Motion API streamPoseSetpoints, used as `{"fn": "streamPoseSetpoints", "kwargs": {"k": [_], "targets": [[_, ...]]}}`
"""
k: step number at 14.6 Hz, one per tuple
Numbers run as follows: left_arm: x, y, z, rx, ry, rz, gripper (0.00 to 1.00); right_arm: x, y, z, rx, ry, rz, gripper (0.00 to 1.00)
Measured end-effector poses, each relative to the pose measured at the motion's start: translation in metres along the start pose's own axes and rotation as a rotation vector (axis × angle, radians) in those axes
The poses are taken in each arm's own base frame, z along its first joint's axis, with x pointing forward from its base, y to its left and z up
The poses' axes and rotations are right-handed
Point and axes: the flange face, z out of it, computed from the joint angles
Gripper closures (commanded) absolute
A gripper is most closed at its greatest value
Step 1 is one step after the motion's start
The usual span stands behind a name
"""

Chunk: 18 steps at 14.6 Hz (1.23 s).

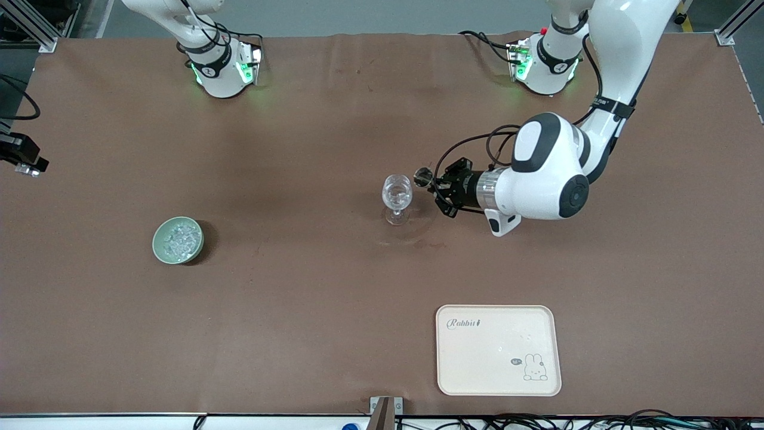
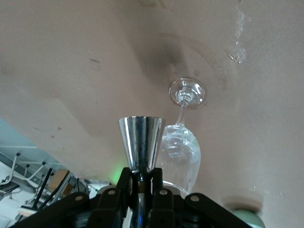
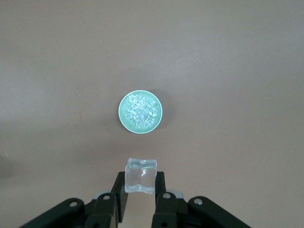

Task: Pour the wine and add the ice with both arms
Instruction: 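Tilt the silver jigger over the wine glass with the left gripper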

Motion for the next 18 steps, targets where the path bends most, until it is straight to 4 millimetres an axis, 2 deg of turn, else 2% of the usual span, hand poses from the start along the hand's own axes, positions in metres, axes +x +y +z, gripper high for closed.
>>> {"fn": "streamPoseSetpoints", "kwargs": {"k": [11, 18], "targets": [[-0.035, -0.008, 0.031, -0.019, 0.171, -0.071, 0.99, -0.004, -0.002, 0.002, 0.002, -0.029, -0.039, 0.91], [-0.051, -0.011, 0.039, -0.048, 0.265, -0.117, 0.99, -0.012, -0.014, -0.007, 0.007, -0.024, -0.077, 0.90]]}}
